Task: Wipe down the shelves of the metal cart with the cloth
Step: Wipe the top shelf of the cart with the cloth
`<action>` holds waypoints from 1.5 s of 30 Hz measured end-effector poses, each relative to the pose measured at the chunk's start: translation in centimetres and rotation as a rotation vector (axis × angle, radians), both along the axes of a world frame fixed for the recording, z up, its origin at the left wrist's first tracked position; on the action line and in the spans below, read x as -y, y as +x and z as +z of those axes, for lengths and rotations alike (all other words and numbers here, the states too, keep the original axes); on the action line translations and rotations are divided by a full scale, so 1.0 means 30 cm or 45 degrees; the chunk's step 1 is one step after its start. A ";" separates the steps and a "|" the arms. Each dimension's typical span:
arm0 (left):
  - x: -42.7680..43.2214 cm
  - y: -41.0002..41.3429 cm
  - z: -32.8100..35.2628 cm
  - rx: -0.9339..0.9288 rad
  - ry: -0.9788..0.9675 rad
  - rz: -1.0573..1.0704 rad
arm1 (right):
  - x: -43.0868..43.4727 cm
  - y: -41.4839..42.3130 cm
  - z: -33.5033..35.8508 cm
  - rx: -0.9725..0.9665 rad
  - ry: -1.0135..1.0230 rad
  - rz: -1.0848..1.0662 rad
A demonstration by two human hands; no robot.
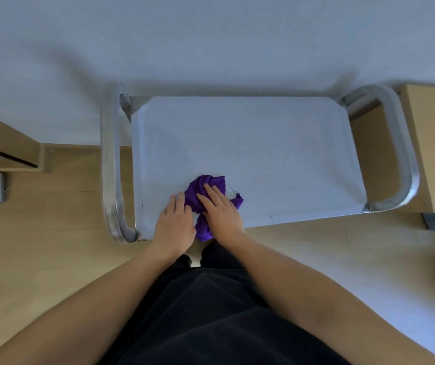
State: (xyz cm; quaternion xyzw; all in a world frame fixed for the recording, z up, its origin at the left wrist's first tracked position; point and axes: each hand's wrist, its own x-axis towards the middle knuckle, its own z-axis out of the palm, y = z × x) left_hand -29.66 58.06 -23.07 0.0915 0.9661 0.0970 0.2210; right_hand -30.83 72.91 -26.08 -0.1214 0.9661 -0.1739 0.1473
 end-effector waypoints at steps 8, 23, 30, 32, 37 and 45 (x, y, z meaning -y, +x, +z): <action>-0.215 -0.051 -0.008 -0.035 0.086 -0.210 | -0.296 -0.054 0.002 0.030 0.014 -0.155; -0.873 -0.072 -0.020 0.101 -0.018 -0.181 | -1.158 -0.111 -0.001 0.032 0.151 -0.323; -0.882 -0.055 -0.027 0.110 -0.043 -0.112 | -1.122 -0.070 -0.043 -0.065 0.095 -0.475; -0.875 -0.044 -0.035 0.108 -0.021 -0.119 | -1.041 -0.052 -0.055 -0.072 0.030 -0.290; -0.859 -0.020 -0.051 0.063 0.023 -0.123 | -1.077 -0.068 -0.041 -0.115 -0.014 -0.016; -0.856 0.008 -0.051 0.105 0.051 -0.101 | -1.265 -0.077 -0.048 -0.098 0.069 -0.619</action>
